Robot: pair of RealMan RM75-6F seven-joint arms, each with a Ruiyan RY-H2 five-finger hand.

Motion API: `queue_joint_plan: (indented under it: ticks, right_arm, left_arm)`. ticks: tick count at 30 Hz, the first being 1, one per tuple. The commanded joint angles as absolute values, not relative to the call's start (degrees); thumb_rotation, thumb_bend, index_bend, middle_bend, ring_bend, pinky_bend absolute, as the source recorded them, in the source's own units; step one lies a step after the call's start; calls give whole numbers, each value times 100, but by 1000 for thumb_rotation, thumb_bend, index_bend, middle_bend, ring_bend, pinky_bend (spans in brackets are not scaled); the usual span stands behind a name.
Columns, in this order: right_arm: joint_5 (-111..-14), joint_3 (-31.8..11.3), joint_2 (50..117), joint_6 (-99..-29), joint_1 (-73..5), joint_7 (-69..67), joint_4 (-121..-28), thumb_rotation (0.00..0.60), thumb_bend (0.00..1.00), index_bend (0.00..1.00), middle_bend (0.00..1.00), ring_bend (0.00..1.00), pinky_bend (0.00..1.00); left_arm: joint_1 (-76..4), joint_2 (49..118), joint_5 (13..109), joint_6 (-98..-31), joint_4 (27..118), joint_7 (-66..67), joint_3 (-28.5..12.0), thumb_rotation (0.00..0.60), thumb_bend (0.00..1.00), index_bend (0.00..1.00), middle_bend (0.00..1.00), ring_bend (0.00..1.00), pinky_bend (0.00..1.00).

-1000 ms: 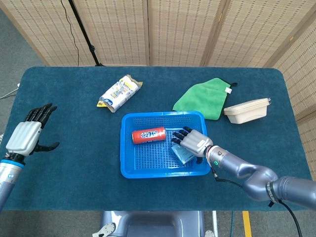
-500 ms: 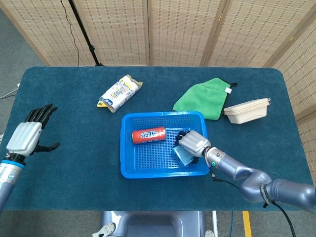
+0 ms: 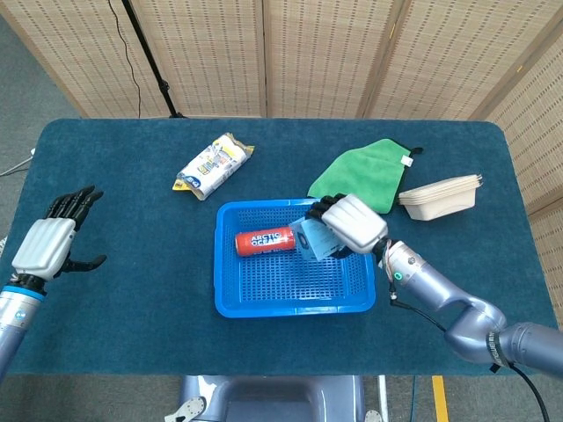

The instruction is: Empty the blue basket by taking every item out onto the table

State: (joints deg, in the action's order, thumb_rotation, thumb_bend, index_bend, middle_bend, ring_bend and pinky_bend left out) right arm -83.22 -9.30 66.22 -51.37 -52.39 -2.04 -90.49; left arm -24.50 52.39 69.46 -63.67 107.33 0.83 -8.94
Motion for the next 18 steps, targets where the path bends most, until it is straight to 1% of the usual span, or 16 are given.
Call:
queue_joint_plan:
  ticks: [1, 2, 3, 5, 8, 10, 15, 18]
  right_arm:
    - [-8050, -1116, 6501, -5331, -5106, -17, -8784, 600, 328, 632, 444, 341, 421]
    - [-7928, -1153, 6469, -5342, -5073, 47, -8676, 600, 329, 634, 448, 344, 421]
    - [-7597, -1194, 6359, -5271, -4984, 104, -8451, 600, 329, 636, 451, 345, 421]
    - [-7204, -1193, 6171, -5044, -4877, 70, -8385, 600, 329, 639, 456, 349, 421]
    - [-6967, -1081, 5864, -4753, -4705, -86, -8499, 600, 330, 639, 457, 349, 421]
    - [-7022, -987, 5730, -4739, -4533, -310, -8617, 600, 333, 640, 459, 355, 421]
    - [-7575, -693, 5622, -5117, -4084, -628, -8657, 600, 336, 641, 461, 369, 421]
    - [-7750, -526, 5647, -5091, -3967, -663, -8584, 600, 336, 641, 462, 370, 421]
  left_arm:
    - [-2452, 5239, 6952, -6364, 10739, 90, -891, 600, 182, 0, 0, 0, 0]
    - [-2451, 5241, 6958, -6367, 10743, 97, -888, 600, 182, 0, 0, 0, 0]
    - [-2446, 5250, 6961, -6373, 10742, 139, -871, 600, 182, 0, 0, 0, 0]
    - [-2444, 5259, 6955, -6368, 10760, 168, -856, 600, 182, 0, 0, 0, 0]
    - [-2449, 5265, 6919, -6369, 10749, 180, -868, 600, 181, 0, 0, 0, 0]
    - [-2462, 5270, 6893, -6349, 10747, 183, -875, 600, 182, 0, 0, 0, 0]
    - [-2467, 5275, 6878, -6357, 10773, 245, -869, 600, 182, 0, 0, 0, 0]
    - [-2468, 5285, 6876, -6368, 10787, 274, -867, 600, 182, 0, 0, 0, 0]
